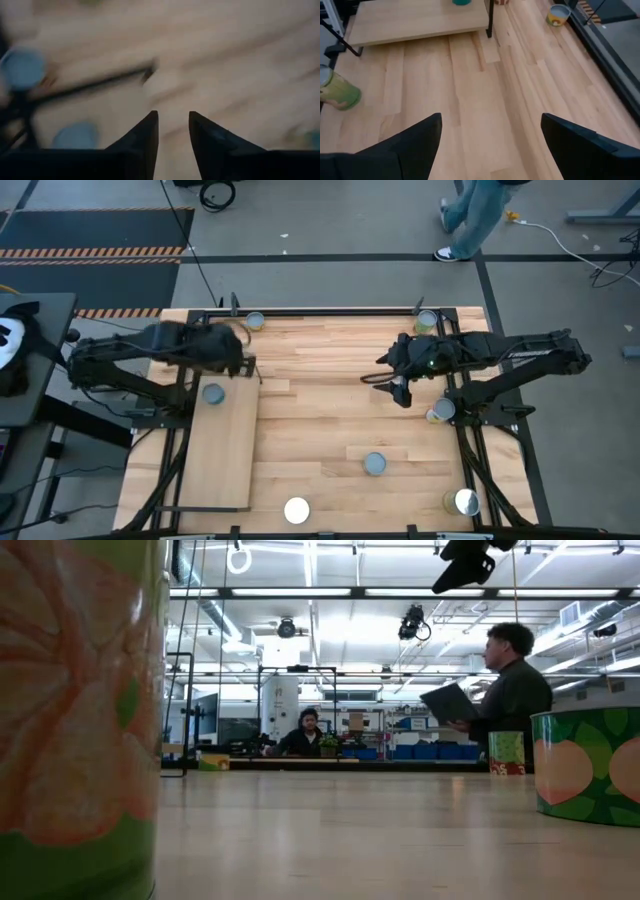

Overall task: Pick and place cans onto a shelf
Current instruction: Put the canned mushroom on the shelf

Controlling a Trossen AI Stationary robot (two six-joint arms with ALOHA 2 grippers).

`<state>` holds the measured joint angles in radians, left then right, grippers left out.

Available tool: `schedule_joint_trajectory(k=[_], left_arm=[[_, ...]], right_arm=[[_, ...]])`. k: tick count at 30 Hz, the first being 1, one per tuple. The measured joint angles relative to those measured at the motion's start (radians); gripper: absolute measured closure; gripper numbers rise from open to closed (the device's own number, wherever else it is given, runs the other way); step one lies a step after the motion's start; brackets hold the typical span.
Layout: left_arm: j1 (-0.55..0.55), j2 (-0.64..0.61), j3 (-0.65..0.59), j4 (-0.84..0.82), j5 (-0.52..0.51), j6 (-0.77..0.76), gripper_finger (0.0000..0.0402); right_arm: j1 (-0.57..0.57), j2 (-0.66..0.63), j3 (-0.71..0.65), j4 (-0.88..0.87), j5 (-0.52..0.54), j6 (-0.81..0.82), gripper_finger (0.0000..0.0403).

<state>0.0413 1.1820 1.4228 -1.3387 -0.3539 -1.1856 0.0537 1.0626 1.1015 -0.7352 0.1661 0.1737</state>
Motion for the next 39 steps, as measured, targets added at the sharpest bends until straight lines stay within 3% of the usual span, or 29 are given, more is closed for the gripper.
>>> schedule_joint_trajectory(k=[3,8,14,18,23,33,35,39], left_arm=[[0.066,0.002,0.026,0.119,-0.052,0.022,0.0293],[0.193,0.055,0.027,0.266,-0.023,0.149,0.0306],[0.387,0.164,0.026,0.307,0.074,0.292,0.0326],[0.486,0.250,0.026,0.308,0.059,0.348,0.0326],[0.572,0.359,0.026,0.342,0.064,0.442,0.0293],[0.653,0.606,0.026,0.420,0.030,0.569,0.0173],[0.658,0.652,0.026,0.435,0.013,0.578,0.0166],[0.642,0.693,0.027,0.448,-0.117,0.624,0.0172]], right_arm=[[-0.049,-0.009,0.000,-0.009,-0.039,-0.019,0.0055],[-0.125,-0.038,0.000,-0.042,-0.140,-0.039,0.0055],[-0.200,-0.077,0.000,-0.084,-0.208,-0.142,0.0055],[-0.244,-0.086,0.000,-0.142,-0.220,-0.203,0.0055],[-0.287,-0.086,0.000,-0.188,-0.232,-0.246,0.0055],[-0.374,-0.030,0.001,-0.151,-0.239,-0.231,0.0055],[-0.397,-0.008,0.001,-0.111,-0.239,-0.223,0.0055],[-0.451,0.038,0.001,-0.021,-0.239,-0.201,0.0055]])
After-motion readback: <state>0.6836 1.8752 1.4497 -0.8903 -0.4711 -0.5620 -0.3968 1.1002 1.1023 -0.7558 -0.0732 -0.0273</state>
